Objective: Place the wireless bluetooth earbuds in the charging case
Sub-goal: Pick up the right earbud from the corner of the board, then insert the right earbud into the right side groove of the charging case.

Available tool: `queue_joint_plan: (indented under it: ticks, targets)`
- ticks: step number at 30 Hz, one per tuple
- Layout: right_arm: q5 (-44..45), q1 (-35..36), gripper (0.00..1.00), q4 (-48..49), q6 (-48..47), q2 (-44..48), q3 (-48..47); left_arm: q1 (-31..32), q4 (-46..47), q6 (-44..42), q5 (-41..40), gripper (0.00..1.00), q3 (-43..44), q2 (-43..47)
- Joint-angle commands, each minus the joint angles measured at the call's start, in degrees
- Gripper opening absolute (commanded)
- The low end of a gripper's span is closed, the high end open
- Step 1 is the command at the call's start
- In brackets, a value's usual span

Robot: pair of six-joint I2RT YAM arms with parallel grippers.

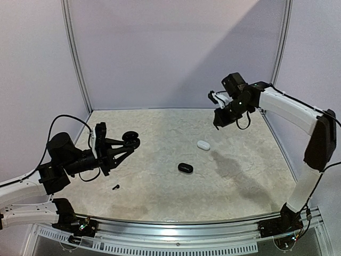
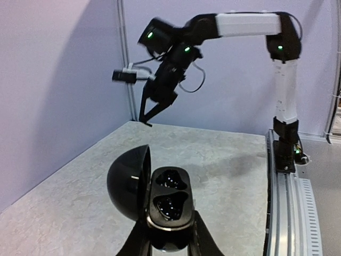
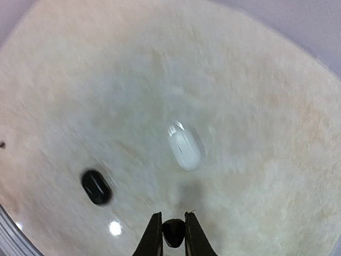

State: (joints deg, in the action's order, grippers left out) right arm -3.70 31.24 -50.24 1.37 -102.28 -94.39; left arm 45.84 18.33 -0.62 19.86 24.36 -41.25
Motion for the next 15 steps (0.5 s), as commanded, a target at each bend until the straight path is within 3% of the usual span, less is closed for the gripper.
queue_joint_plan:
  ticks: [1, 8, 15]
  targets:
    - [2.5, 13.2, 0.0, 23.3, 13.5, 10.4, 1.7, 0.0, 5.4, -1.2, -8.4, 0.0, 0.8, -1.2]
    - [9.5, 30.1, 0.0, 53.1, 15.5, 12.2, 5.7, 0.1, 12.7, -3.3, -11.1, 0.0, -0.5, -1.7]
    - [6.5, 38.1, 0.0, 66.8, 8.4, 5.9, 3.8, 0.1, 18.5, -5.1, -10.8, 0.0, -3.2, -1.0]
